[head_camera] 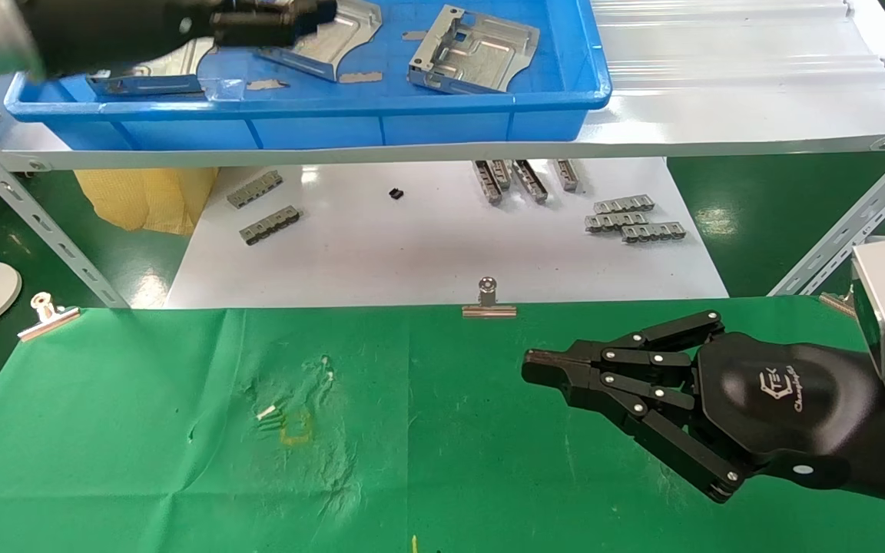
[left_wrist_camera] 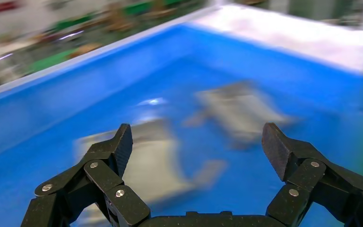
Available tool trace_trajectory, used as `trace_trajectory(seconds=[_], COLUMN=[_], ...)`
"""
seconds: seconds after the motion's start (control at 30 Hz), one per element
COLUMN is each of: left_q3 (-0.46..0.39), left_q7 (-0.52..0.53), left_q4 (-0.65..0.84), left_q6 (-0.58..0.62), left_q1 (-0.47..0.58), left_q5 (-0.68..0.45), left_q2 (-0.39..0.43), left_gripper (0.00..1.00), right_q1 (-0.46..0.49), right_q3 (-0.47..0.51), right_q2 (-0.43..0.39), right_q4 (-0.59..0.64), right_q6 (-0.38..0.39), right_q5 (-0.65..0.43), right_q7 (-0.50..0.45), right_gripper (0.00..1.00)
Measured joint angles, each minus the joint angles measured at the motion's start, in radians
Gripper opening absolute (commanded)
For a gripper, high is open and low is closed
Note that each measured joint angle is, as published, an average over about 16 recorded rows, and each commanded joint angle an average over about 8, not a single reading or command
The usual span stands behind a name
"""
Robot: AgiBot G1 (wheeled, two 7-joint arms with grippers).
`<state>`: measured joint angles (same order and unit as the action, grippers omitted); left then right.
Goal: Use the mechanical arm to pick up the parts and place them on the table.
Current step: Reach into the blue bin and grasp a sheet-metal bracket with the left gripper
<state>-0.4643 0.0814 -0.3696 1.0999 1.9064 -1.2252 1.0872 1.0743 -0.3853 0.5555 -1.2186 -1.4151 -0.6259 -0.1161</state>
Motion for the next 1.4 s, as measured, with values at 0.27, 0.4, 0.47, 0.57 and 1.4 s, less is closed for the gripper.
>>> trace_trajectory(seconds=[0.27, 0.4, 0.47, 0.57, 1.4], left_q3=[-0.025, -0.032, -0.035, -0.040, -0.065], left_q7=[-0.019, -0.014, -0.010, -0.003, 0.023], left_q4=[0.251, 0.316, 0.337, 0.357, 0.370], left_q6=[-0.259, -0.328, -0.351, -0.375, -0.424], left_q1=[0.099, 0.115, 0.119, 0.123, 0.126], left_q5=[-0.071, -0.084, -0.090, -0.097, -0.133], left_q2=[0.145, 0.185, 0.198, 0.211, 0.228], left_gripper=[0.12, 0.00, 0.00, 0.00, 0.00], right_q1=[0.000, 0.000, 0.000, 0.000, 0.000], right_q3=[0.000, 0.000, 0.000, 0.000, 0.000], right_q2=[0.000, 0.000, 0.000, 0.000, 0.000], right_q4=[0.000, 0.000, 0.000, 0.000, 0.000], right_q6=[0.000, 0.000, 0.000, 0.000, 0.000], right_q5=[0.000, 0.000, 0.000, 0.000, 0.000], right_q7=[0.000, 0.000, 0.000, 0.000, 0.000], right_gripper=[0.94, 1.00, 1.00, 1.00, 1.00])
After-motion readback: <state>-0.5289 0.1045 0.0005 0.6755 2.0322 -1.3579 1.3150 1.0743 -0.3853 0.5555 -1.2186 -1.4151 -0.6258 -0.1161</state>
